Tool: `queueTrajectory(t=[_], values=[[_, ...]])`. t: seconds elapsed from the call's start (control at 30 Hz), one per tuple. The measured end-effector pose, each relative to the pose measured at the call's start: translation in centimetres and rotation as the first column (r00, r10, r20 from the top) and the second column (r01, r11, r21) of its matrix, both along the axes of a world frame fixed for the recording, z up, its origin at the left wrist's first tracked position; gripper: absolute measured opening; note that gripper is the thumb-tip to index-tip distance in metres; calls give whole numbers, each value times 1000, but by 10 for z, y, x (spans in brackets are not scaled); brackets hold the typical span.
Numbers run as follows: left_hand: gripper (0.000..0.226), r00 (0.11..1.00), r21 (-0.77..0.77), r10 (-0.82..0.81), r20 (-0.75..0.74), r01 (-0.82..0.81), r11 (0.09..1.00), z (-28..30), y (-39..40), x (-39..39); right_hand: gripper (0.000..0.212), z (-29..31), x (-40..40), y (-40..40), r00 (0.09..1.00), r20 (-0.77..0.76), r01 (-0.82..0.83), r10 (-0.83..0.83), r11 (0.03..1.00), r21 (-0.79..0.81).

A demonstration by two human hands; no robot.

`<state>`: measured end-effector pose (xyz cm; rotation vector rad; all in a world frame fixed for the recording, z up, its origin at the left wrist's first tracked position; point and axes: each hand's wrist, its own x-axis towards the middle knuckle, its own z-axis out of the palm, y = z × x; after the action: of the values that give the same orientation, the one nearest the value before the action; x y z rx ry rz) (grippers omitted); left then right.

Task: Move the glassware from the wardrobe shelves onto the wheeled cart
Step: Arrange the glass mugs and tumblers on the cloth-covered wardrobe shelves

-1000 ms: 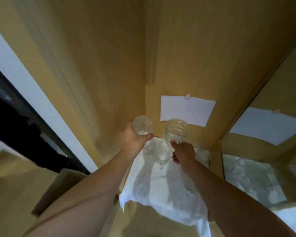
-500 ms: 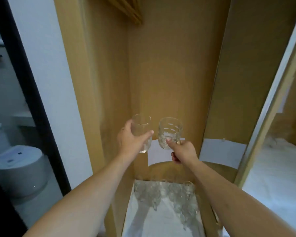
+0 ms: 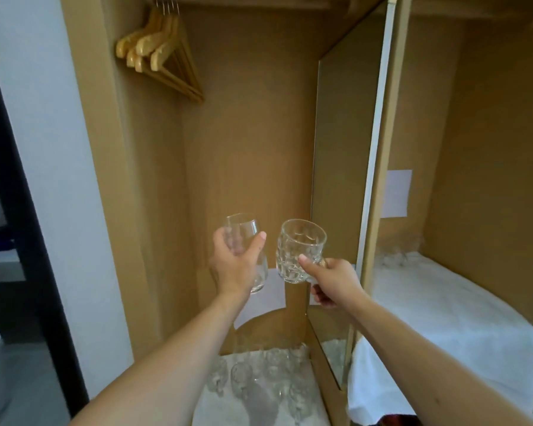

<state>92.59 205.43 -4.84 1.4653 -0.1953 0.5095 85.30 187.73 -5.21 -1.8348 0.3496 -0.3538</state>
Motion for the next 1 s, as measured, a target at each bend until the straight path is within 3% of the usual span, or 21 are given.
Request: queueTrajectory(t=[0.3, 0.47, 0.7, 0.8, 1.0], values=[[65, 1000, 27, -24, 11, 24, 999, 0, -86, -47, 62, -6, -64, -89, 999, 8, 35, -36, 999, 34], [61, 1000, 51, -28, -13, 29, 998, -13, -144, -70, 52, -12, -97, -151, 999, -10, 38, -38, 999, 26], [58, 999, 86, -39, -30, 42, 995, -19, -227, -102, 64, -20, -134, -228, 996, -53, 69, -67, 997, 27], [46, 999, 102, -45, -29, 48, 994, -22, -257, -113, 54, -21, -145, -255, 996, -65, 61, -60, 998, 14], [59, 995, 119, -50, -87, 60, 991, -29, -295, -128, 53, -24, -154, -293, 995, -82, 61, -59, 998, 18]])
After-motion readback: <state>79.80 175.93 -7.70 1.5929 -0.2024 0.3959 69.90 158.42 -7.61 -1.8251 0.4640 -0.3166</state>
